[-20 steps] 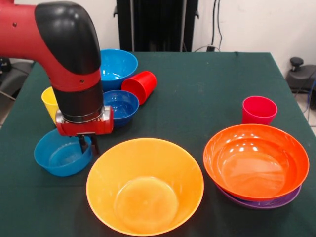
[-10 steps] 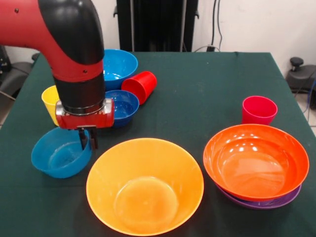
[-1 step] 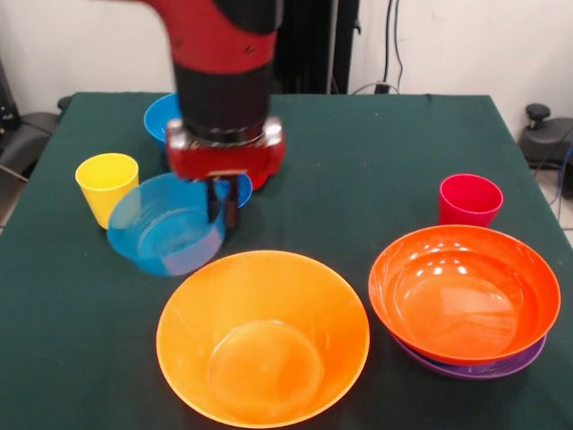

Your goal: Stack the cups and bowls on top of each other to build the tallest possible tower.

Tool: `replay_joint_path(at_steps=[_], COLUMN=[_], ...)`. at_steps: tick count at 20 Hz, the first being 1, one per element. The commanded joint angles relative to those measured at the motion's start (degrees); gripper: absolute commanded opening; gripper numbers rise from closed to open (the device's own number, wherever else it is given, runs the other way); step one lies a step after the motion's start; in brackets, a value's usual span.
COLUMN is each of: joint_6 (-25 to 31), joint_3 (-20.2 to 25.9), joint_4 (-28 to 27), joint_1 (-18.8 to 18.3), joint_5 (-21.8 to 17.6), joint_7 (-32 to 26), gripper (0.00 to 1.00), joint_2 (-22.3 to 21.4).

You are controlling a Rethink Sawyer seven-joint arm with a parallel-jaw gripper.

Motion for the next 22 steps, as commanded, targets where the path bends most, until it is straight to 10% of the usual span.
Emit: replay_joint_path(at_steps=[1, 10, 22], joint_6=[12.64, 23.87, 19.05], joint_3=[-2.41, -4.64, -3.53], joint_4=[-2.32, -11.78, -21.89], joint_1=[6.70, 14.59, 20.33], joint_5=[3.03, 6.59, 9.03], joint_7=[13.24, 20.77, 30.20], gripper=[0.00, 0.00, 0.00], joint_2=[-4.77, -3.98, 6.74])
